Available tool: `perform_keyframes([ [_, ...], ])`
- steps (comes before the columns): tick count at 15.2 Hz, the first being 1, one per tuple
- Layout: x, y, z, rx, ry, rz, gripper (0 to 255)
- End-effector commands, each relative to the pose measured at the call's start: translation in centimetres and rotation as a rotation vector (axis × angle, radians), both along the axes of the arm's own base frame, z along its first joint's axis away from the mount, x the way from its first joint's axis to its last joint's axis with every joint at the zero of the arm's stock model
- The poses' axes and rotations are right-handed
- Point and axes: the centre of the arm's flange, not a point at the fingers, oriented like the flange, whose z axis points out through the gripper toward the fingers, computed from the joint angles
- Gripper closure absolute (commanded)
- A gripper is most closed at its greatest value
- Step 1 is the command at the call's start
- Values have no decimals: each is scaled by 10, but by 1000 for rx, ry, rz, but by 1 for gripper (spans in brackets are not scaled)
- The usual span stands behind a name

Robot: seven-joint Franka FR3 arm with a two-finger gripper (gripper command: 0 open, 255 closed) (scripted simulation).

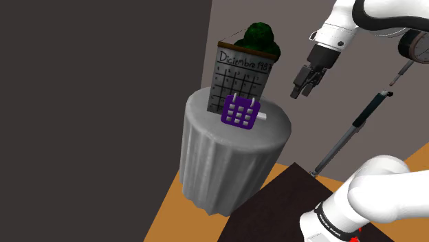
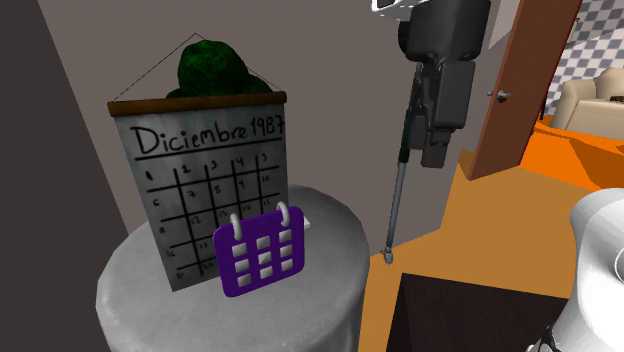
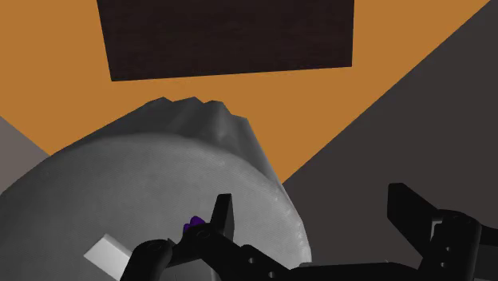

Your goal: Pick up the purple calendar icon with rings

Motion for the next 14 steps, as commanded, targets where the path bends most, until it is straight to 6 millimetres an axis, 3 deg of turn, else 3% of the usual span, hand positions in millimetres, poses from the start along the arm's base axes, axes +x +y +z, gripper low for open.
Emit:
perform_keyframes([
  [1, 0, 0, 0, 0, 0, 0, 0],
  [14, 142, -34, -87, -122, 31, 10, 0],
])
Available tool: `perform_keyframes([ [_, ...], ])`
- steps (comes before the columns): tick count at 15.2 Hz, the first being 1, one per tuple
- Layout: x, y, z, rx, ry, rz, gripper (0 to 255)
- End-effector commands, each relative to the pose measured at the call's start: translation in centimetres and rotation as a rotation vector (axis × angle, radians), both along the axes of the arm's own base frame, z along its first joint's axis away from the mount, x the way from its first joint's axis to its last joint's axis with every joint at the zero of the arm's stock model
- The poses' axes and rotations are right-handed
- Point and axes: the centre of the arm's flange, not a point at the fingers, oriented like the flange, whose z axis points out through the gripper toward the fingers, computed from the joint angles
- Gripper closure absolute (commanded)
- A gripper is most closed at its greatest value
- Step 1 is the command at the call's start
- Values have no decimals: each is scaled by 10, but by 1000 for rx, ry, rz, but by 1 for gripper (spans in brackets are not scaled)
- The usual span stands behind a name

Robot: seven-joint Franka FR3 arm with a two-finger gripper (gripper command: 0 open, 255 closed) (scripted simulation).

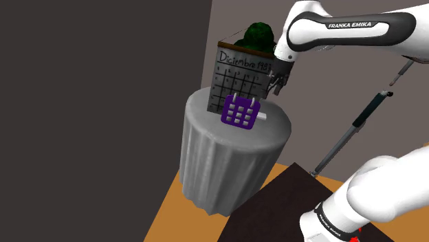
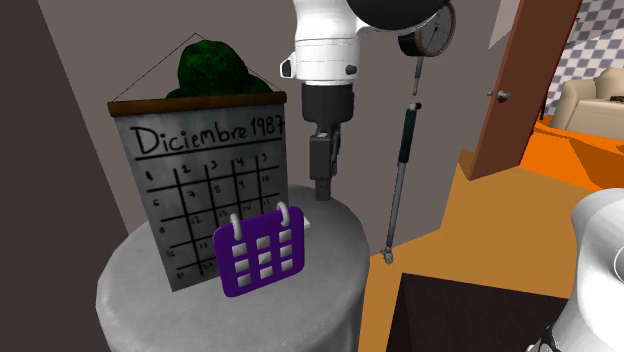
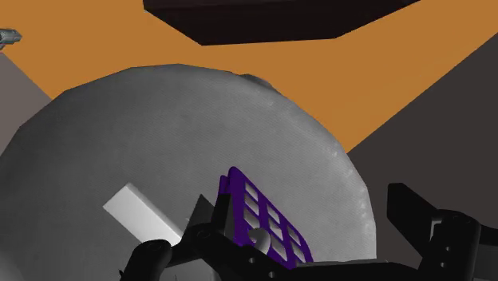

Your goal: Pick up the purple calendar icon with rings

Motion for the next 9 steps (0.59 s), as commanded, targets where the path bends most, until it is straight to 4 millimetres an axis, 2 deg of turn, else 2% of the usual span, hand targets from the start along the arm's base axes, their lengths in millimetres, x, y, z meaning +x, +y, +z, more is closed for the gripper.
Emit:
perform_keyframes([
  [1, 20, -4, -13, -19, 4, 2, 0],
  [9, 104, -29, -65, -92, 23, 8, 0],
])
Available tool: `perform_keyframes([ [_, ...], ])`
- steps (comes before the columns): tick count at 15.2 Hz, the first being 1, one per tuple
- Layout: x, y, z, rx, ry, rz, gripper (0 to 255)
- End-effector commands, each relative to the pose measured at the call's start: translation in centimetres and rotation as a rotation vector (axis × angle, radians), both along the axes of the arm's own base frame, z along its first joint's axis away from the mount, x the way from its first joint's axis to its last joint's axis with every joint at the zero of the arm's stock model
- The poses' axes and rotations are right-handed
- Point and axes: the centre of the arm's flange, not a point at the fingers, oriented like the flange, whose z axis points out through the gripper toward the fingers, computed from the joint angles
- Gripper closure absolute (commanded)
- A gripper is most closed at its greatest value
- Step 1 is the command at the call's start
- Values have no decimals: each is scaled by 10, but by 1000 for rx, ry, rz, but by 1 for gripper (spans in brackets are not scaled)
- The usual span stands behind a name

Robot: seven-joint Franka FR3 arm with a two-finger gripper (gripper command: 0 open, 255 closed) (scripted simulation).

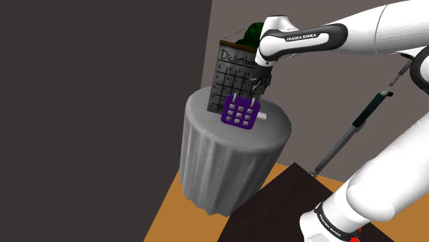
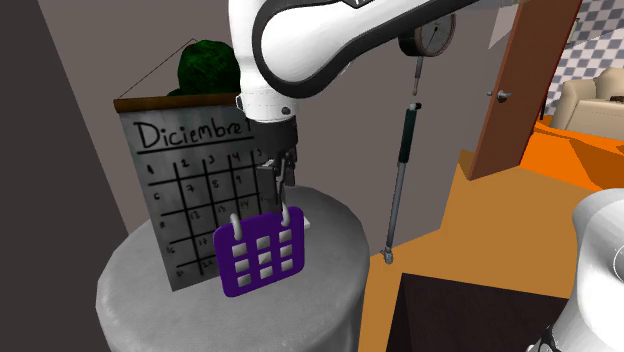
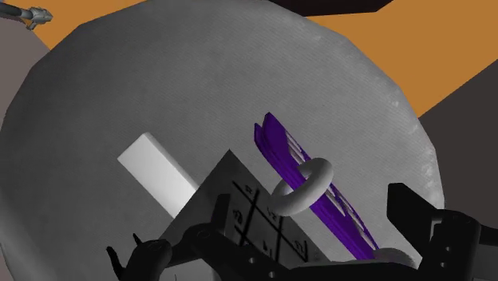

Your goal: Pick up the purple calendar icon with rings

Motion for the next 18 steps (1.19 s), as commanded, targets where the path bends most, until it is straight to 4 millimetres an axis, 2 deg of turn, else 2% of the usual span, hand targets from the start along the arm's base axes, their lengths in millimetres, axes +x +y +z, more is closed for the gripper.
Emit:
perform_keyframes([
  [1, 10, -4, -13, -9, 2, 1, 0],
  [7, 10, -4, -45, -9, 2, 1, 0],
  [9, 10, -4, -48, -9, 2, 1, 0],
  [10, 11, -5, -48, -9, 2, 1, 255],
  [18, 10, -5, -48, -9, 2, 1, 255],
])
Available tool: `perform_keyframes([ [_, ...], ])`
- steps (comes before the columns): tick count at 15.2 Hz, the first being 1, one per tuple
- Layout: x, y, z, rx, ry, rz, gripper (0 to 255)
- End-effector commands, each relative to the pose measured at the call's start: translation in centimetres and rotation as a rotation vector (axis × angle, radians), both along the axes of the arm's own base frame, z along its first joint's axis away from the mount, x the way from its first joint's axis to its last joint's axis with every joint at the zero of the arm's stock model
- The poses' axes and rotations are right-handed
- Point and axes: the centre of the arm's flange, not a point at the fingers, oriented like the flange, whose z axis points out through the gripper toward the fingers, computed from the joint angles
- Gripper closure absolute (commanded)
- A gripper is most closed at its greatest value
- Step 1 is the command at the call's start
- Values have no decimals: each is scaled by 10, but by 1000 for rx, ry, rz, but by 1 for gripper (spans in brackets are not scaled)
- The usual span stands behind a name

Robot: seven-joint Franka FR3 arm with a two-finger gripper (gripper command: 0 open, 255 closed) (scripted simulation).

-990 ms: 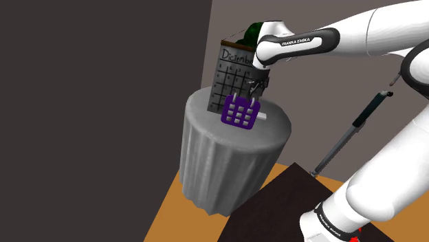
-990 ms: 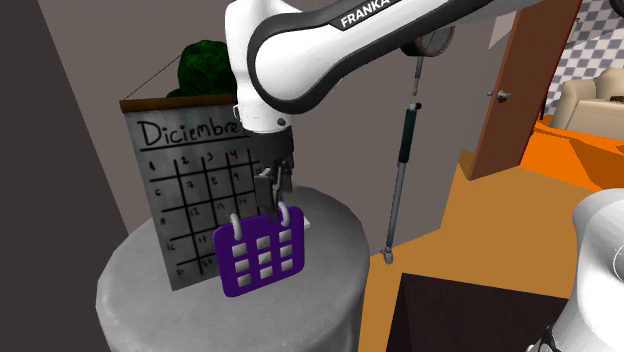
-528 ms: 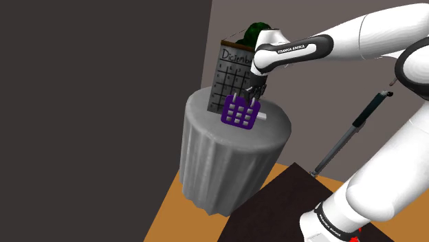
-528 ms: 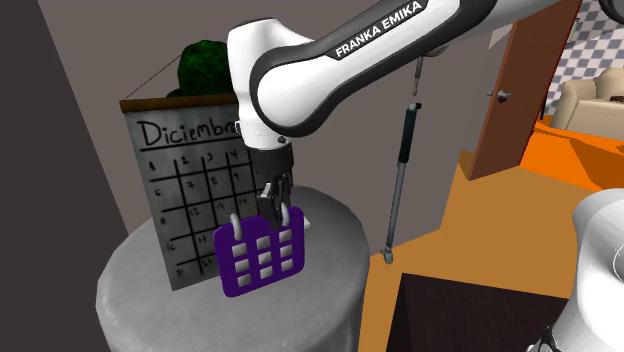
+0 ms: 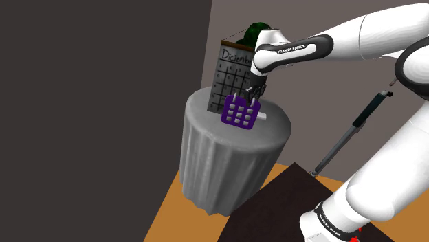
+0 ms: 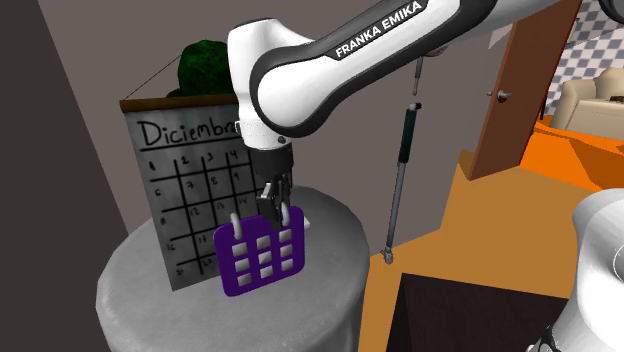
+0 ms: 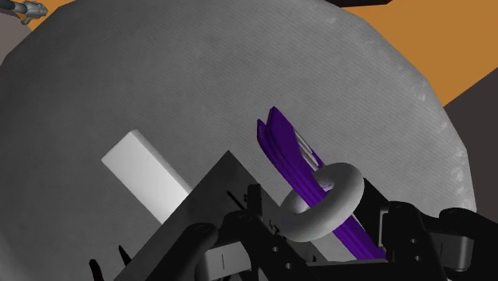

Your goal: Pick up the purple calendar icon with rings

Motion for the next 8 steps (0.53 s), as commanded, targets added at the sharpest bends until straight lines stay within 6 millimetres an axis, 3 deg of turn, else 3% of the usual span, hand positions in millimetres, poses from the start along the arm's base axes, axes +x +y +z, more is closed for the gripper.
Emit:
perform_keyframes([
  [1, 0, 1, -1, 0, 2, -1, 255],
  [8, 0, 1, 36, 0, 2, -1, 255],
])
